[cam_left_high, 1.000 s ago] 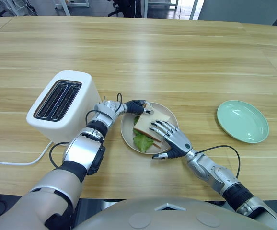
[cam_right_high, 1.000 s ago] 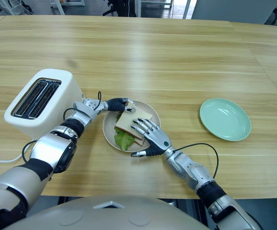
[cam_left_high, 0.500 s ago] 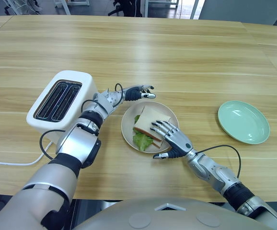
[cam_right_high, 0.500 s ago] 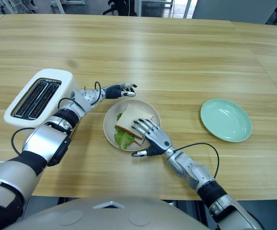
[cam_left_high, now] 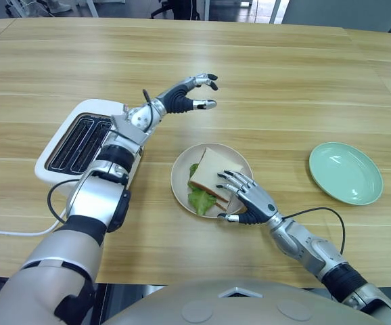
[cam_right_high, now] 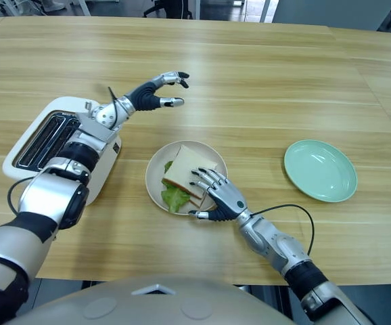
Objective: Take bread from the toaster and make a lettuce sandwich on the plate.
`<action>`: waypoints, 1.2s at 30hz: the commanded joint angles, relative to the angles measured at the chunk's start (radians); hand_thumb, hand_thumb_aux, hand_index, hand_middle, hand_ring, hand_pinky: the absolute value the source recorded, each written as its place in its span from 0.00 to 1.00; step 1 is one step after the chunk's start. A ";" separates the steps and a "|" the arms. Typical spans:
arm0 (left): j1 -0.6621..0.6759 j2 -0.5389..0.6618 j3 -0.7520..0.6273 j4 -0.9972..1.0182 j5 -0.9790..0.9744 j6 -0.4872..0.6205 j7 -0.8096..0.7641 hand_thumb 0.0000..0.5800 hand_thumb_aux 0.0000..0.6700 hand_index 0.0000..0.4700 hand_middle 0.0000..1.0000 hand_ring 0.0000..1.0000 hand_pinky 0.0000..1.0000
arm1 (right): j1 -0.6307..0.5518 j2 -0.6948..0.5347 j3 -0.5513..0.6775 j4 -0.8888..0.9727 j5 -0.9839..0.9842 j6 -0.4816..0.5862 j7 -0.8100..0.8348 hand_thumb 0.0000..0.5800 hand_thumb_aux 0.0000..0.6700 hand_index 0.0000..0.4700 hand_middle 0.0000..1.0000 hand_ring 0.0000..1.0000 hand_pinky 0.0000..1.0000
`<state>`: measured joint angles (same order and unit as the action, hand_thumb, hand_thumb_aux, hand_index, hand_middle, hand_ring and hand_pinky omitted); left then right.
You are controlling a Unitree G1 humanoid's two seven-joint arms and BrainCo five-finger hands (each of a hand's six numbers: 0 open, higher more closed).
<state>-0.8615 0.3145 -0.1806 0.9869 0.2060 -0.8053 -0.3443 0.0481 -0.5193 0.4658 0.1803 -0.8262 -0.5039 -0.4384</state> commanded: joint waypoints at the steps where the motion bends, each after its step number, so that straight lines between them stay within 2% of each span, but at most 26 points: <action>1: 0.109 0.009 0.029 -0.177 -0.125 -0.020 -0.098 1.00 1.00 0.98 1.00 1.00 1.00 | 0.006 0.003 -0.061 -0.090 0.097 -0.053 0.030 1.00 1.00 0.98 0.50 0.50 0.50; 2: 0.140 0.013 0.033 -0.241 -0.158 -0.014 -0.119 1.00 1.00 0.98 1.00 1.00 1.00 | 0.008 0.006 -0.076 -0.110 0.121 -0.067 0.036 1.00 1.00 0.98 0.59 0.59 0.59; 6: 0.269 0.046 0.054 -0.527 -0.344 0.057 -0.226 1.00 1.00 0.98 1.00 1.00 1.00 | 0.015 0.015 -0.139 -0.181 0.217 -0.108 0.068 1.00 1.00 0.98 0.82 0.82 0.82; 10: 0.446 0.127 0.026 -0.839 -0.582 0.217 -0.401 1.00 1.00 0.98 1.00 1.00 1.00 | 0.031 0.002 -0.182 -0.221 0.293 -0.130 0.140 1.00 1.00 0.98 0.90 0.90 0.90; 14: 0.677 0.266 -0.073 -1.045 -0.646 0.264 -0.625 1.00 1.00 0.98 1.00 1.00 1.00 | 0.074 -0.069 -0.157 -0.242 0.400 -0.140 0.336 1.00 1.00 0.98 0.85 0.85 0.85; 15: 0.719 0.294 -0.091 -1.065 -0.631 0.256 -0.662 1.00 1.00 0.98 1.00 1.00 1.00 | 0.089 -0.097 -0.147 -0.249 0.427 -0.149 0.386 1.00 1.00 0.98 0.82 0.82 0.82; 22: 0.909 0.451 -0.207 -1.090 -0.540 0.218 -0.886 1.00 1.00 0.98 1.00 1.00 1.00 | 0.200 -0.263 -0.151 -0.353 0.649 -0.156 0.664 1.00 1.00 0.98 0.84 0.84 0.84; 28: 0.934 0.423 -0.251 -1.020 -0.433 0.203 -0.885 1.00 1.00 0.98 1.00 1.00 1.00 | 0.257 -0.310 -0.135 -0.342 0.645 -0.139 0.813 1.00 1.00 0.98 0.84 0.84 0.84; 36: 0.872 0.306 -0.266 -0.840 -0.210 0.159 -0.753 1.00 1.00 0.98 1.00 1.00 1.00 | 0.233 -0.217 -0.107 -0.258 0.505 -0.092 0.841 1.00 1.00 0.98 0.83 0.83 0.83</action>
<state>0.0275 0.6360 -0.4362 0.0918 -0.0790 -0.6304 -1.1386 0.2850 -0.7514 0.3448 -0.1059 -0.2695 -0.6242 0.3947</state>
